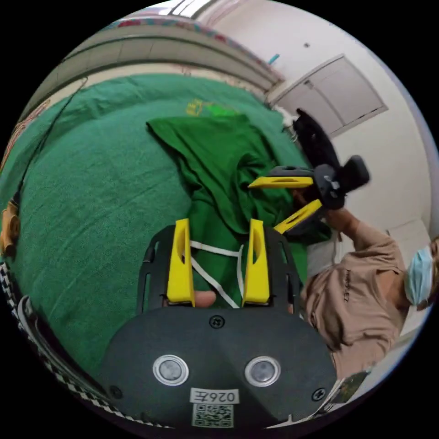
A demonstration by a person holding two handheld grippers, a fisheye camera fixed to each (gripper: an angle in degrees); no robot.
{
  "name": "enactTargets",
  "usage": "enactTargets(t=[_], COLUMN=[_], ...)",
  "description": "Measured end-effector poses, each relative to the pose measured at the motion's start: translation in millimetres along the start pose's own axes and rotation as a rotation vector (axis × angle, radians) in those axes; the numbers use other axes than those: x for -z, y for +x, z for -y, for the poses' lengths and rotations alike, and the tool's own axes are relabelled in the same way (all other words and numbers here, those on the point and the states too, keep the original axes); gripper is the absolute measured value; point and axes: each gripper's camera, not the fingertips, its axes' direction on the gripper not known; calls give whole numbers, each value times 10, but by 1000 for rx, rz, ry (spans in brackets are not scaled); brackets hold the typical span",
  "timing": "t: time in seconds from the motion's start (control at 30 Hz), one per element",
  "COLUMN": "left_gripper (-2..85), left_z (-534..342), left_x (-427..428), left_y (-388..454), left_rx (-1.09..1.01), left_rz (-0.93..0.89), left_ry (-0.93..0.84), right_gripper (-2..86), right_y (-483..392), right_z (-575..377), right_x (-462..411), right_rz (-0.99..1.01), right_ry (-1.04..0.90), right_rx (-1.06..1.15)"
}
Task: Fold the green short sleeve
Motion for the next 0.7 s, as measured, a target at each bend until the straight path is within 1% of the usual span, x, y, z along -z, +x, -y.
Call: enactTargets(t=[0.03,0.07,0.1,0.17,0.2,0.23,0.27,0.3,0.33,0.37,0.4,0.43,0.47,0.53,0.57,0.6,0.63,0.7], left_gripper=[94,51,29,10,5,3,0,-2,-2,-3,-3,-3,-3,-2,-1,-1,-1,-3], left_z=[25,77,121,157,162,162,155,142,131,104,72,52,8,-64,-128,-203,-243,-423], left_x=[0,-23,-43,-40,-15,6,56,108,139,202,264,297,360,437,492,550,577,681], left_y=[22,46,50,45,62,78,117,185,220,288,361,398,475,562,591,583,565,460], left_rx=[12,27,24,16,7,3,14,0,-5,-4,1,7,18,51,92,154,190,340], left_rz=[52,127,122,58,46,53,125,187,208,248,295,322,381,483,556,610,626,655], left_ry=[4,-24,-36,-20,9,25,42,56,72,106,140,160,199,238,271,307,324,390], right_gripper=[64,49,21,6,-2,-7,-8,-10,-10,-10,-11,-10,-10,-8,-6,2,15,33], right_y=[-48,-47,-2,154,330,544,671,933,1197,1325,1555,1742,1819,2098,2157,2254,2319,2330], right_z=[9,7,-7,-71,-151,-261,-332,-513,-743,-876,-1170,-1480,-1627,-2218,-2361,-2636,-2892,-3217], right_x=[-37,-30,-5,113,246,400,487,680,888,995,1204,1397,1480,1765,1822,1919,1995,2100], right_rz=[-26,-34,-65,-59,-45,-25,-28,-43,-55,-62,-82,-128,-161,-320,-352,-394,-414,-448], right_ry=[-19,-17,-31,-23,3,33,48,84,128,150,194,231,241,230,224,214,219,267], right_rx=[7,1,-24,-58,-117,-191,-243,-346,-450,-506,-612,-709,-757,-976,-1036,-1151,-1254,-1387])
